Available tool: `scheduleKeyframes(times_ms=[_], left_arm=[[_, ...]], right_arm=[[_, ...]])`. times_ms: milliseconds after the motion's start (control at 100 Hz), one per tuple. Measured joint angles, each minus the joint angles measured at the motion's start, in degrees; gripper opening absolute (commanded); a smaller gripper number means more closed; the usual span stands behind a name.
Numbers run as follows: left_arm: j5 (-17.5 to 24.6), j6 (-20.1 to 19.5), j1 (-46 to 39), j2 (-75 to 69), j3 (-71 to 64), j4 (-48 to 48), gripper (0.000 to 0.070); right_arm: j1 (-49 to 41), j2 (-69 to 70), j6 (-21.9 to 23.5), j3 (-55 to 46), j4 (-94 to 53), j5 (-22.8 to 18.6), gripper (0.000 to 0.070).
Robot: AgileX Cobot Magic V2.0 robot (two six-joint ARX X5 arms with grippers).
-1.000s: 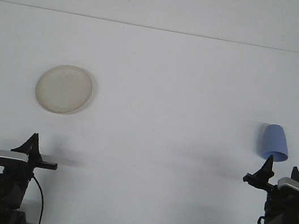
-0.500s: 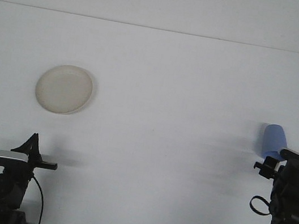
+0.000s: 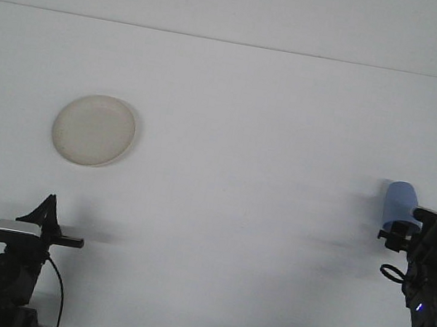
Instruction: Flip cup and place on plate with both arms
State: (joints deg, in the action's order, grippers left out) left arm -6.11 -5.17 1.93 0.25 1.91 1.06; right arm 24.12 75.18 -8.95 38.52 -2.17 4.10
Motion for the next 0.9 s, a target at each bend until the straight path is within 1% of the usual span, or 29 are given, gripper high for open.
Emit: scheduleKeyframes(times_ms=[160,210,250,270,280,290,310,330,340,360,520,720,840,900], left_arm=[[0.00,0.00,0.00,0.00,0.00,0.00,0.0015],[0.00,0.00,0.00,0.00,0.00,0.00,0.0015],[0.00,0.00,0.00,0.00,0.00,0.00,0.0015],[0.00,0.00,0.00,0.00,-0.02,0.00,0.0015],[0.00,0.00,0.00,0.00,0.00,0.00,0.0015],[0.00,0.00,0.00,0.00,0.00,0.00,0.0015],[0.00,0.00,0.00,0.00,0.00,0.00,0.0015],[0.00,0.00,0.00,0.00,0.00,0.00,0.0015],[0.00,0.00,0.00,0.00,0.00,0.00,0.0015],[0.00,0.00,0.00,0.00,0.00,0.00,0.0015],[0.00,0.00,0.00,0.00,0.00,0.00,0.0015],[0.00,0.00,0.00,0.00,0.00,0.00,0.0015],[0.00,0.00,0.00,0.00,0.00,0.00,0.0015],[0.00,0.00,0.00,0.00,0.00,0.00,0.0015]], right_arm=[[0.44,5.99,-1.86,0.00,9.03,-3.34,0.0395],[0.44,8.09,-2.19,0.00,11.37,-4.85,0.0361],[0.44,9.55,-2.27,0.00,13.16,-5.90,0.0279],[0.44,10.21,-2.34,0.00,13.97,-6.40,0.0215],[0.44,10.49,-2.36,0.00,14.40,-6.71,0.0200],[0.44,10.80,-2.40,0.00,14.73,-6.99,0.0159],[0.44,11.23,-2.40,0.00,15.30,-7.37,0.0105],[0.44,11.63,-2.43,0.00,15.69,-7.80,0.0074],[0.44,11.76,-2.43,0.00,15.89,-8.00,0.0024],[0.44,12.00,-2.45,0.00,16.17,-8.35,0.0000],[0.35,12.00,-1.77,0.11,20.79,-8.83,0.0000],[-0.04,7.26,1.68,0.07,16.59,-8.37,0.0000],[-1.68,-0.24,4.83,0.07,13.05,-5.55,0.0000],[-3.45,-4.66,6.45,0.37,9.46,-5.01,0.0000]])
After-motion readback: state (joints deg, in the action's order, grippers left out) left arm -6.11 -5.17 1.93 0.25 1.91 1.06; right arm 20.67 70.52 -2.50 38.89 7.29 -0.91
